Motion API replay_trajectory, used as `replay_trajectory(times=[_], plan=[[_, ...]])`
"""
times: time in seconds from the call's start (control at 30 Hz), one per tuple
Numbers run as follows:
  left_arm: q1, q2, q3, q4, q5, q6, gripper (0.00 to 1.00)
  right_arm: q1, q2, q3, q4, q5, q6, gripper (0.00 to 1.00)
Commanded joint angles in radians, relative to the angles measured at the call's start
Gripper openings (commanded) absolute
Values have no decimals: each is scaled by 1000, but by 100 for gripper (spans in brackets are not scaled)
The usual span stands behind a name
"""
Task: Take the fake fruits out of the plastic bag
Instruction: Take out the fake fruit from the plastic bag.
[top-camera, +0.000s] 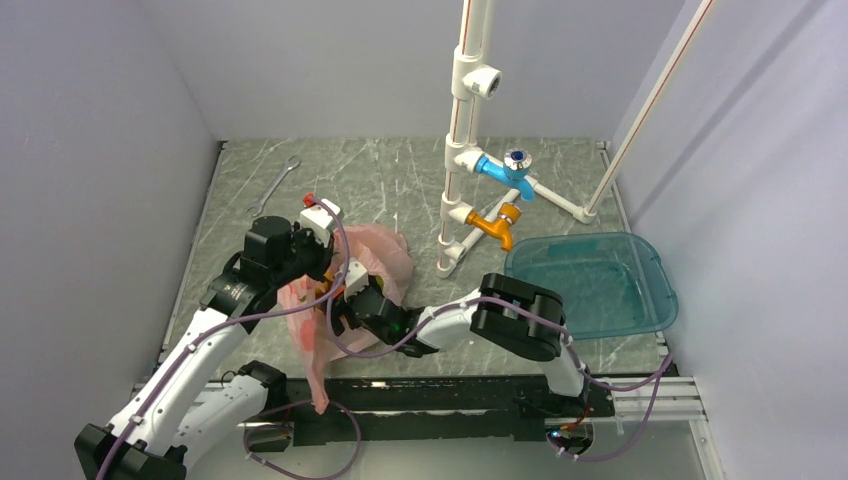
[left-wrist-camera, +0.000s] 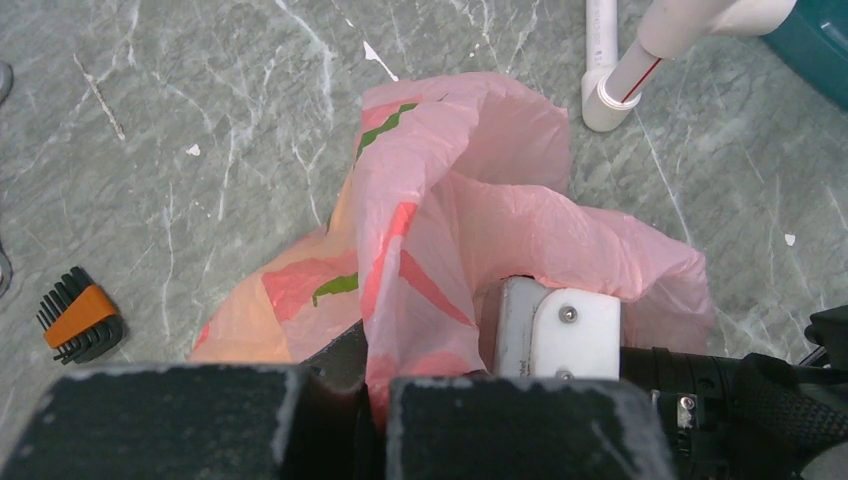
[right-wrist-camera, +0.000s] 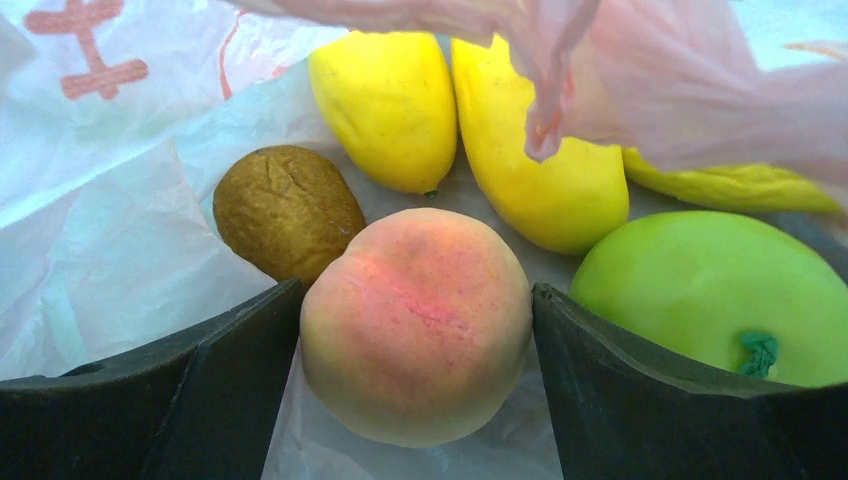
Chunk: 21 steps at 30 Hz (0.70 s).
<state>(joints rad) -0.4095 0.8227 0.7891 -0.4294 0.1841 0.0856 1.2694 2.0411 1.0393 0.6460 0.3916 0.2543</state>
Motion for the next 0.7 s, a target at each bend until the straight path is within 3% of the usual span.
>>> replay_trajectory(times=[0.0, 0.13, 0.23, 0.33, 0.4, 0.67], plan=[[-5, -1, 13, 46, 19, -4, 0, 4, 20, -50, 5, -25, 46, 86], [-5, 6, 15, 41, 17, -4, 0, -11, 45, -1, -16, -33, 11, 80], [-5, 8, 12, 42, 9, -4, 0, -12, 50, 30, -27, -55, -5, 67], [-5, 13, 13, 42, 8, -4, 0, -11, 16, 19, -19, -57, -4, 44], [-5, 17, 15, 39, 9, -4, 0, -9, -24, 8, -27, -47, 1, 34], [-5, 20, 15, 38, -4, -4, 0, -10, -239, -57, 5, -14, 20, 13]])
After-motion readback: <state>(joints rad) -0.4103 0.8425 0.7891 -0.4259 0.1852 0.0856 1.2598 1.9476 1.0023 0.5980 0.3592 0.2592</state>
